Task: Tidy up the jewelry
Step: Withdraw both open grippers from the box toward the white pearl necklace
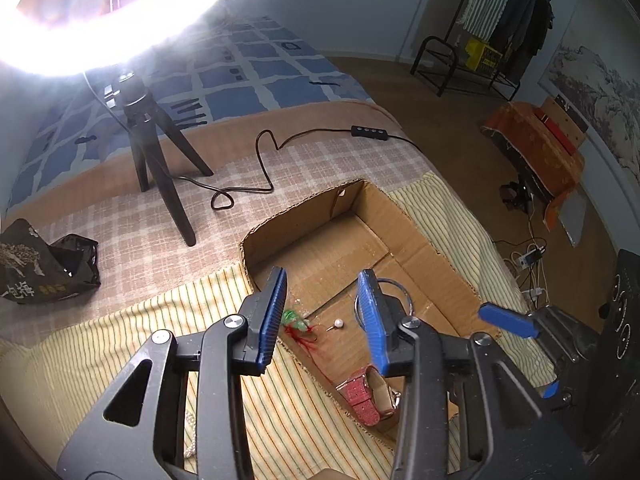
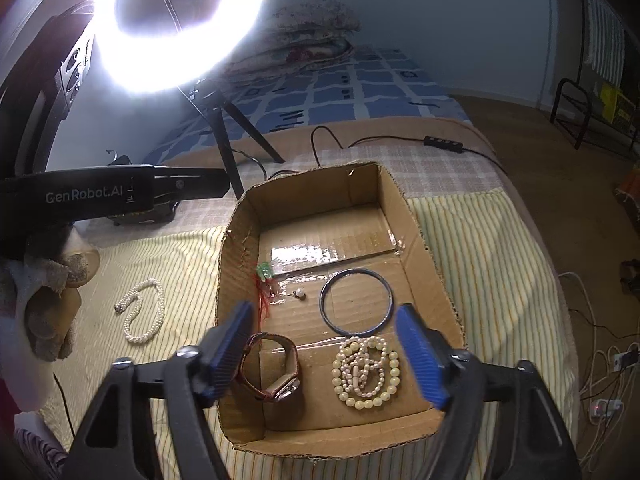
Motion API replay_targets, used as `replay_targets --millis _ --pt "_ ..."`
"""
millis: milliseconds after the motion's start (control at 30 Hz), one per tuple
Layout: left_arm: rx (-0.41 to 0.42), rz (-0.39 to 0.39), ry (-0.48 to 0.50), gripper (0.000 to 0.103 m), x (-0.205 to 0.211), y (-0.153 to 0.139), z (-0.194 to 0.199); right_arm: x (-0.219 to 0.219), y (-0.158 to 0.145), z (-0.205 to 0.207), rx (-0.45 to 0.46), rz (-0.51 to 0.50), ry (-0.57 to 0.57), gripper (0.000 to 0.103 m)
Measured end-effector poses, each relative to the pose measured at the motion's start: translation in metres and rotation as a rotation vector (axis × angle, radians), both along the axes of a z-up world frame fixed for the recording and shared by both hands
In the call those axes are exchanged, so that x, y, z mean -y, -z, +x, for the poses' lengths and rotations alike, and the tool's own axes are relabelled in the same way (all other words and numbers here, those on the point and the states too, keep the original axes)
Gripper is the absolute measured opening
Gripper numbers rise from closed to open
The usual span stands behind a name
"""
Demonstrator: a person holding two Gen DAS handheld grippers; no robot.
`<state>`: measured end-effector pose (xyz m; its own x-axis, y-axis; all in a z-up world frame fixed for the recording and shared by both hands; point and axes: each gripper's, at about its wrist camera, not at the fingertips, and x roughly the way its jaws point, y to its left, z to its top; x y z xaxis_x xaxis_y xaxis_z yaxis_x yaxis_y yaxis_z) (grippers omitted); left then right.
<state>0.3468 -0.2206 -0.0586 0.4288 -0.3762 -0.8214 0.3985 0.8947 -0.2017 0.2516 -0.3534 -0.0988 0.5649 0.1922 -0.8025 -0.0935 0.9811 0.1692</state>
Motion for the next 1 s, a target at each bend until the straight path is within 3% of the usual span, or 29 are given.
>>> replay_targets --millis 367,500,767,1000 --pt "0.040 0.035 -0.020 0.037 -0.035 -0.017 -0.021 -0.005 -0.010 -0.010 0.021 -0.053 0.013 0.091" --pt "0.064 0.042 -0.049 0.037 -0.070 -0.026 -0.031 -0.011 -0.019 -0.017 0.050 -0.068 0.015 0.102" --pt "0.074 0.100 -0.135 0.037 -0.142 -0.022 -0.054 -0.033 -0.027 -0.030 0.066 -0.049 -0.048 0.103" --pt "0.024 0.097 -0.187 0.037 -0.180 -0.001 -0.083 -0.065 -0.035 -0.056 0.110 -0.081 -0.142 0.103"
